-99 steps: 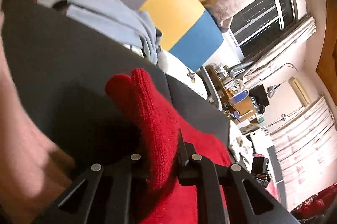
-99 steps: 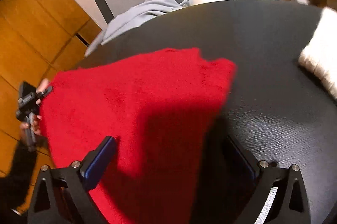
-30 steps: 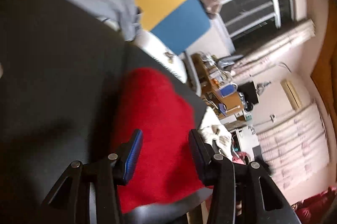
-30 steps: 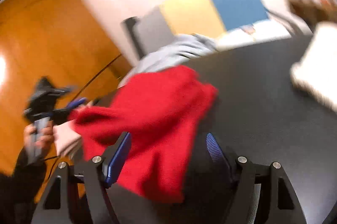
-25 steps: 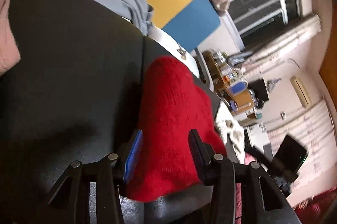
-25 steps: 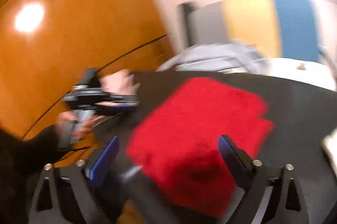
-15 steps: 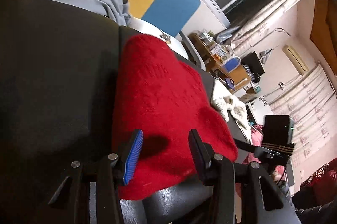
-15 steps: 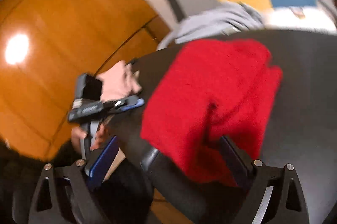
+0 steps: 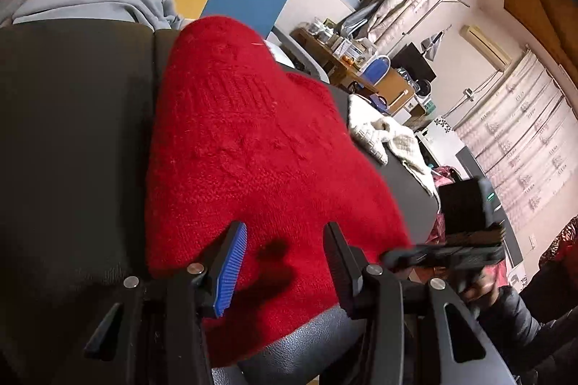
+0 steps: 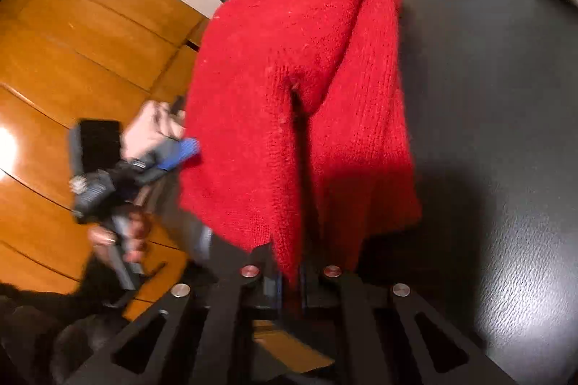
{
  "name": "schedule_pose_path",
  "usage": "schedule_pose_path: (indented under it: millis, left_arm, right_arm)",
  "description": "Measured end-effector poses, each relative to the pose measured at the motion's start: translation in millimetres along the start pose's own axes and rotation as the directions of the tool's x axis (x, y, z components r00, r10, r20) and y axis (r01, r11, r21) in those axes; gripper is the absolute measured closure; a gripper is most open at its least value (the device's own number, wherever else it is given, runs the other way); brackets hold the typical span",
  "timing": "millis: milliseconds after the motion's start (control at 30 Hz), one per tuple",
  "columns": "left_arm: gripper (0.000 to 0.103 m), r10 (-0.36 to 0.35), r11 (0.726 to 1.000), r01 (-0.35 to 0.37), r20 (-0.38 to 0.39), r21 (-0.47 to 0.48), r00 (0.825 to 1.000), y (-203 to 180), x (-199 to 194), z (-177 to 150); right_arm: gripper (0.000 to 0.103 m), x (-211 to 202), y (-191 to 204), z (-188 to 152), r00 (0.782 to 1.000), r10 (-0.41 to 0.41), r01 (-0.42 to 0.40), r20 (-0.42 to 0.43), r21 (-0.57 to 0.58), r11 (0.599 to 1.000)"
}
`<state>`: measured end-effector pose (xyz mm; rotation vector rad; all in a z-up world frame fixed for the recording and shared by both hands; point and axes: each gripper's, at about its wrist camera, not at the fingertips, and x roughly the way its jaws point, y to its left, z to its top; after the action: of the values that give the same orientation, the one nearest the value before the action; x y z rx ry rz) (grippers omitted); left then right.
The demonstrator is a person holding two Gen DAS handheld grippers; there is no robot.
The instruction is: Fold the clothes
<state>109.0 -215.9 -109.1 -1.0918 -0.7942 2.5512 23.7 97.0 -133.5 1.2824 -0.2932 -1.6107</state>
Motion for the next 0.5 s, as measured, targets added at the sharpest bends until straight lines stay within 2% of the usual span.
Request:
schedule_pose_path:
  millis: [33,67,133,167,200,300,367,500]
  left_arm:
    - [0.058,-0.013,1.0,0.013,0.002,-0.017,1.0,2.6,-1.1,0.2]
    - [0.058,-0.028,0.999,0.028,0.004,-0.035,1.0,5.6,-1.7,0.8]
    - [0.058,-0.047,0.997,0.048,0.009,-0.059,0.999,9.8,-2.6,0.5]
    - [0.058,-0.052,0.997,0.053,0.013,-0.063,0.999,10.5,-2.8,-0.1]
    - [0.058,-0.049,0.997,0.049,0.014,-0.056,0.999,9.6,-2.7,-0.7]
    - [0.058,-0.028,0.999,0.028,0.012,-0.017,1.0,4.8,-1.9,-2.5]
    - [0.058,-0.024,1.0,0.024,0.011,-0.001,1.0,3.1,-1.9,-2.8]
    - [0.058,-0.033,0.999,0.032,0.012,0.019,0.999,3.0,-1.3,-3.3]
  right_arm:
    - [0.087,-6.8,4.1,5.3,0.999,0.024,-0.024,0.022,-0.004,1.0]
    - [0.08,-14.2,9.6,11.6,0.998,0.039,-0.038,0.051,-0.022,0.999]
    - [0.056,-27.1,19.1,28.2,0.991,0.044,-0.036,0.125,-0.06,0.998]
    - [0.036,-33.4,23.6,36.8,0.986,0.045,-0.033,0.163,-0.078,0.996]
    - [0.029,-39.8,28.1,45.4,0.979,0.048,-0.029,0.2,-0.096,0.995]
    - [0.029,-30.8,21.7,76.5,0.97,0.046,-0.03,0.24,-0.068,0.997]
    - [0.029,-15.8,12.6,93.0,0.972,0.021,-0.016,0.233,-0.024,1.0]
    - [0.029,8.9,-3.6,103.9,0.98,-0.056,0.043,0.188,0.071,0.997]
